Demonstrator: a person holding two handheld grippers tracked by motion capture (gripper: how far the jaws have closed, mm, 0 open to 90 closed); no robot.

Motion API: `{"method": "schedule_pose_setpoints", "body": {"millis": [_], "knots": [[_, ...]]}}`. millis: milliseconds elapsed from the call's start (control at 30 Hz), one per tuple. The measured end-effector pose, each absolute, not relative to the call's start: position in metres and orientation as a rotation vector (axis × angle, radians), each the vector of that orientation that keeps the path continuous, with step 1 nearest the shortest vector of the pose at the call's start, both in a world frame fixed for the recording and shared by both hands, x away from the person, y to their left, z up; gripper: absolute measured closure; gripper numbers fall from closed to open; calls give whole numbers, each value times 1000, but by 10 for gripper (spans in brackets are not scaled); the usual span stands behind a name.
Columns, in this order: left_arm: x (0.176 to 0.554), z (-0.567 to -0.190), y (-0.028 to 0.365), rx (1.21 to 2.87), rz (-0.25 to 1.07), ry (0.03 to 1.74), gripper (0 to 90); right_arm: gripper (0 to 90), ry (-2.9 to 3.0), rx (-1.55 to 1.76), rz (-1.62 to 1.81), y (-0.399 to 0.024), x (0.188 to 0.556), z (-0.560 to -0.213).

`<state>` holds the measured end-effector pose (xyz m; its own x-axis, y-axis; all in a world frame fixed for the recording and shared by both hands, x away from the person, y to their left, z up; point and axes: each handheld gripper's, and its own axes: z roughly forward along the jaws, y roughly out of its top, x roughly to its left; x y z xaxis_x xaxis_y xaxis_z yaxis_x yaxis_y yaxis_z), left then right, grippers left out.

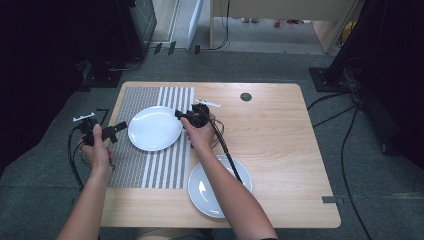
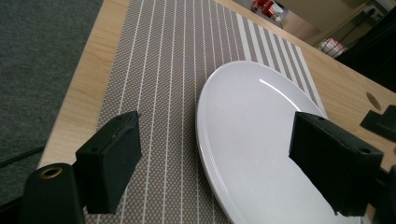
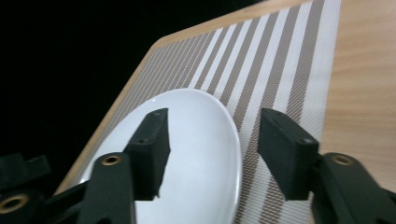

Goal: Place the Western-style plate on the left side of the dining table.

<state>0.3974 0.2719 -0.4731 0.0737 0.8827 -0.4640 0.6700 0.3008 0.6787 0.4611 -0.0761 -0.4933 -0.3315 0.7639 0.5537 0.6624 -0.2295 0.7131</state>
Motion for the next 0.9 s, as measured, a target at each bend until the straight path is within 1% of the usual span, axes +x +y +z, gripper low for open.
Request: {"method": "schedule_pose_setpoints", "body": {"millis": [67, 167, 200, 267, 433, 667, 900], "knots": [[391, -474, 269, 1467, 295, 1652, 144, 341, 1918, 1701, 1555, -80, 457, -486], [385, -474, 266, 1497, 286, 1641, 131, 324, 1939, 1676, 1502, -84, 453, -479], [377, -472, 263, 1506, 294, 1623, 109, 286, 1956, 1644, 1525, -90, 447, -474], [370, -469, 259, 1527, 316, 1598, 107, 274, 1964, 1621, 1530, -95, 441, -471], [354, -461, 251, 1592, 358, 1530, 101, 263, 1989, 1604, 1548, -108, 430, -465], [334, -464, 242, 1660, 367, 1475, 96, 263, 2029, 1563, 1530, -125, 415, -461], [302, -470, 240, 1712, 373, 1400, 96, 244, 2018, 1512, 1518, -150, 398, -456]]}}
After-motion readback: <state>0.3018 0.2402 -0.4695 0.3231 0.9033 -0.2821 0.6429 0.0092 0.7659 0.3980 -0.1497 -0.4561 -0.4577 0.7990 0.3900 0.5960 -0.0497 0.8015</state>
